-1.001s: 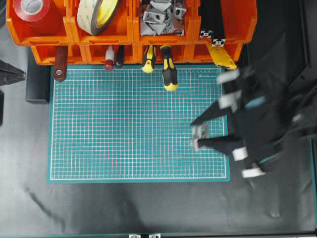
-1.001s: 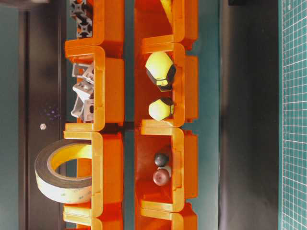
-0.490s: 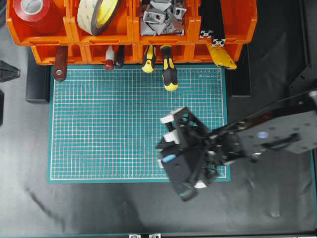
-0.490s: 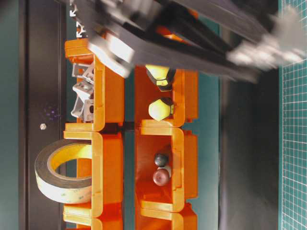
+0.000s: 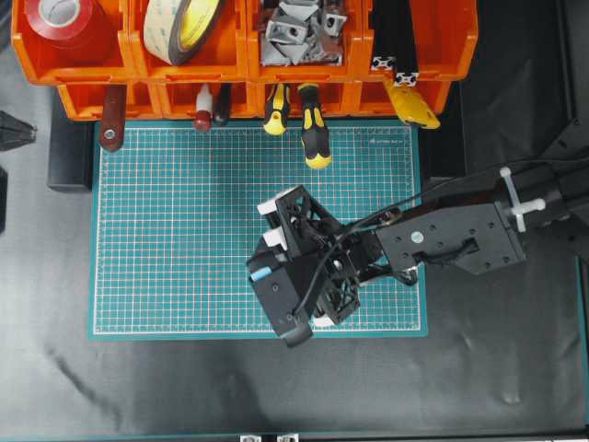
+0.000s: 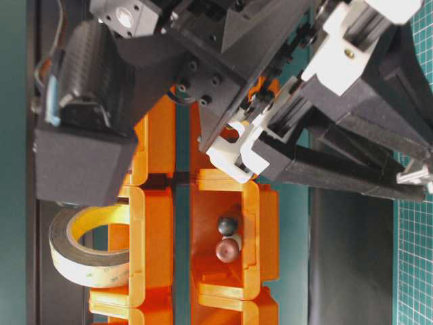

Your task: Pick corner brachets from container rack with right arm.

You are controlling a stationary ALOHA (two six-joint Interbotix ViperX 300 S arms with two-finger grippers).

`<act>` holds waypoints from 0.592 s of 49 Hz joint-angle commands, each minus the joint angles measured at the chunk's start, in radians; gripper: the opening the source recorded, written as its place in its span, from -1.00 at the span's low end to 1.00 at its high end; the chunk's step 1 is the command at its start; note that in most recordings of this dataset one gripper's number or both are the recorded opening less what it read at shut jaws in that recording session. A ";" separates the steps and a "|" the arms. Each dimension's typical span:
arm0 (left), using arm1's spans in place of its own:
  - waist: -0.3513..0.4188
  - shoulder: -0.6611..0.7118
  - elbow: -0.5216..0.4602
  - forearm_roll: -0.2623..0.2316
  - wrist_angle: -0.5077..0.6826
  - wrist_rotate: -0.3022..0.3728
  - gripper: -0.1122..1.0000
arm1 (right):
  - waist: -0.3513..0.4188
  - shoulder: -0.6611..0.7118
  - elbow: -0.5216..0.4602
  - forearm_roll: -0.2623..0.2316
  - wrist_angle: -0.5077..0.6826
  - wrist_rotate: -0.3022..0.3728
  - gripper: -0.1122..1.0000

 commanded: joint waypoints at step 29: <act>0.002 0.003 -0.025 0.003 -0.005 0.003 -0.80 | -0.025 -0.012 -0.015 -0.002 -0.014 0.008 0.70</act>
